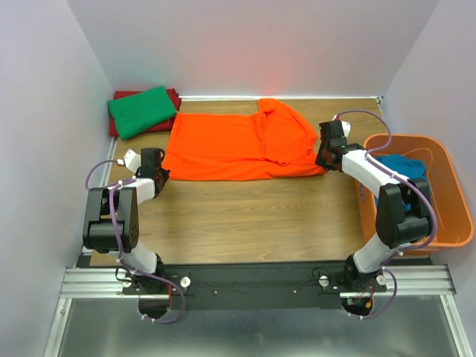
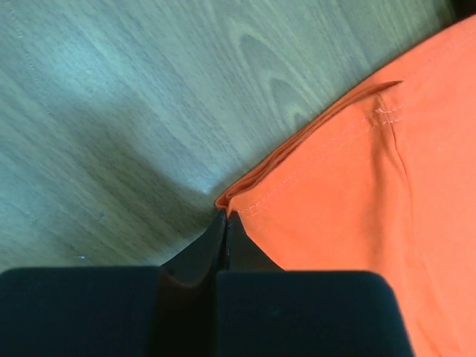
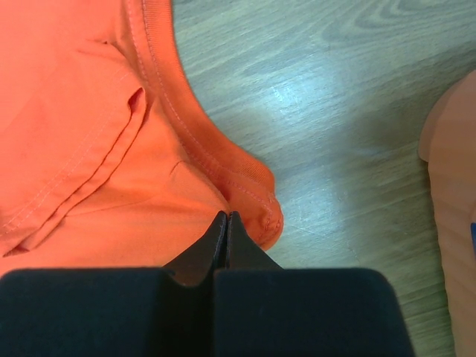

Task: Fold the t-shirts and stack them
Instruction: Fold the flattened tshirt in 1/3 of the way

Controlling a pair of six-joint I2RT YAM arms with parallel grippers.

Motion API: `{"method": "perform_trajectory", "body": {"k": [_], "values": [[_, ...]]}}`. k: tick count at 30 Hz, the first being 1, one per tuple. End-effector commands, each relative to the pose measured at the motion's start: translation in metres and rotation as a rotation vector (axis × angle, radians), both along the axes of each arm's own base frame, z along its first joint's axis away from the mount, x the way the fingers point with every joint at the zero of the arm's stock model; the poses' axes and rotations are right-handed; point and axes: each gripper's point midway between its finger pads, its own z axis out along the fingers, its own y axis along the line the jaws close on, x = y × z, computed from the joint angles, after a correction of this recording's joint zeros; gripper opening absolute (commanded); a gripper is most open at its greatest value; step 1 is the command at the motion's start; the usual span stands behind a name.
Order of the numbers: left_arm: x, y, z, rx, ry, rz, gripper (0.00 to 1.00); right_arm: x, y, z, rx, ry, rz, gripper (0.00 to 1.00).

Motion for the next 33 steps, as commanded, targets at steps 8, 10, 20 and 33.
{"method": "perform_trajectory", "body": {"k": [8,10,20,33], "values": [[-0.035,0.030,0.027,0.109,0.075,0.122,0.00,-0.027,-0.023,0.002,-0.013,0.036,-0.054,0.03],[-0.044,0.035,0.040,0.117,0.051,0.132,0.00,-0.037,-0.027,0.003,-0.010,0.042,-0.064,0.04],[-0.097,0.043,0.043,0.134,0.053,0.169,0.00,-0.085,-0.013,0.007,0.124,0.044,-0.052,0.08],[-0.130,0.040,0.044,0.089,0.008,0.210,0.32,-0.141,0.001,-0.010,0.318,0.038,-0.152,0.63]]}}
